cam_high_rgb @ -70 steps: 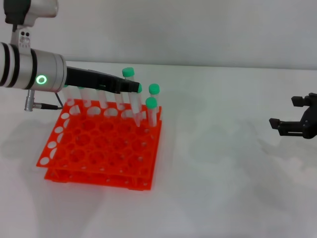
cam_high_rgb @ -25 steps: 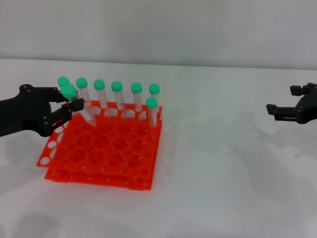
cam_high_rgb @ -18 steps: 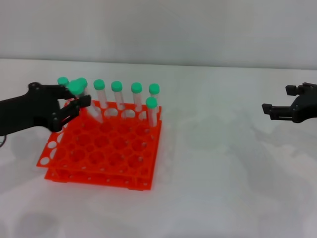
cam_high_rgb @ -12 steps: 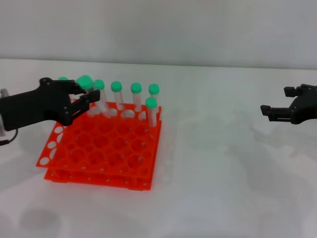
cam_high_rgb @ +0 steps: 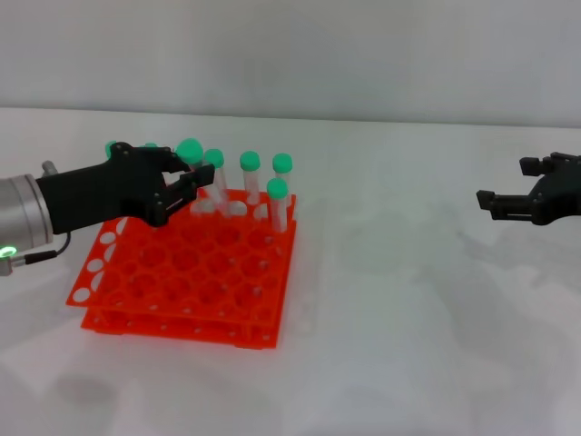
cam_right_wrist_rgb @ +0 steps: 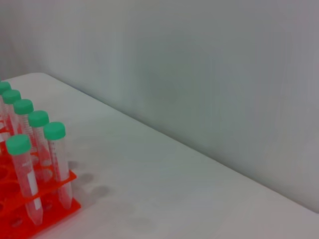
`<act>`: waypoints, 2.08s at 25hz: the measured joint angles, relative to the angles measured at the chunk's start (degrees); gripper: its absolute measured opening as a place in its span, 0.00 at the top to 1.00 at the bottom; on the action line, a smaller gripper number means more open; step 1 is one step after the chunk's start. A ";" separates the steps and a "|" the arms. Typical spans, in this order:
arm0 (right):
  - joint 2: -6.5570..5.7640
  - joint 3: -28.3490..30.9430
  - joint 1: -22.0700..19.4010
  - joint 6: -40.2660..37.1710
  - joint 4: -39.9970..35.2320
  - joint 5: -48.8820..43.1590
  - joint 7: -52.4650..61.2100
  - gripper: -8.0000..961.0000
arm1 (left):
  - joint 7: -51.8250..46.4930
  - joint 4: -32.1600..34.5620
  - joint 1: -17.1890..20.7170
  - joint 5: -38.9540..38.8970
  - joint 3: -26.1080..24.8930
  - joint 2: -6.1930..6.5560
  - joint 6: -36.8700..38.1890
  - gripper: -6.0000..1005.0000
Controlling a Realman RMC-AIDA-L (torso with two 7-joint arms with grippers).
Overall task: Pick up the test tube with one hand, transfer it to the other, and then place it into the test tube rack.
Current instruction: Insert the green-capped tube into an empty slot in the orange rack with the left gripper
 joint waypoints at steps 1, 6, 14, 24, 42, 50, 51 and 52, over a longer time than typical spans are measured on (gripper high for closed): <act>0.03 0.00 0.14 0.00 0.00 0.00 0.01 0.12 | 0.07 0.53 -0.02 0.19 0.00 0.01 -0.55 0.79; 0.06 0.00 0.62 0.00 0.00 0.00 0.02 0.12 | 0.79 3.11 -0.08 0.74 0.00 0.11 -2.63 0.79; 0.07 -0.52 1.06 0.01 0.00 -0.14 0.47 0.12 | 1.43 5.27 -0.07 1.10 0.00 0.11 -5.08 0.79; 0.13 -1.47 1.25 0.00 -0.02 -0.61 1.28 0.12 | 2.12 7.66 -0.02 1.98 0.00 0.17 -6.97 0.79; 0.16 -2.20 1.25 -0.50 0.00 -0.61 1.67 0.12 | 0.69 9.50 -0.16 1.27 0.00 0.44 -10.63 0.79; 0.16 -2.20 1.25 -0.54 0.00 -0.61 1.69 0.12 | -0.77 9.53 -0.50 1.06 -0.01 0.45 -12.11 0.67; 0.16 -2.20 1.25 -0.58 0.05 -0.61 1.69 0.12 | -0.90 9.53 -0.54 1.06 0.00 0.45 -12.14 0.60; 0.16 -2.20 1.25 -0.58 0.05 -0.61 1.69 0.12 | -1.03 9.53 -0.58 1.06 -0.01 0.45 -12.20 0.54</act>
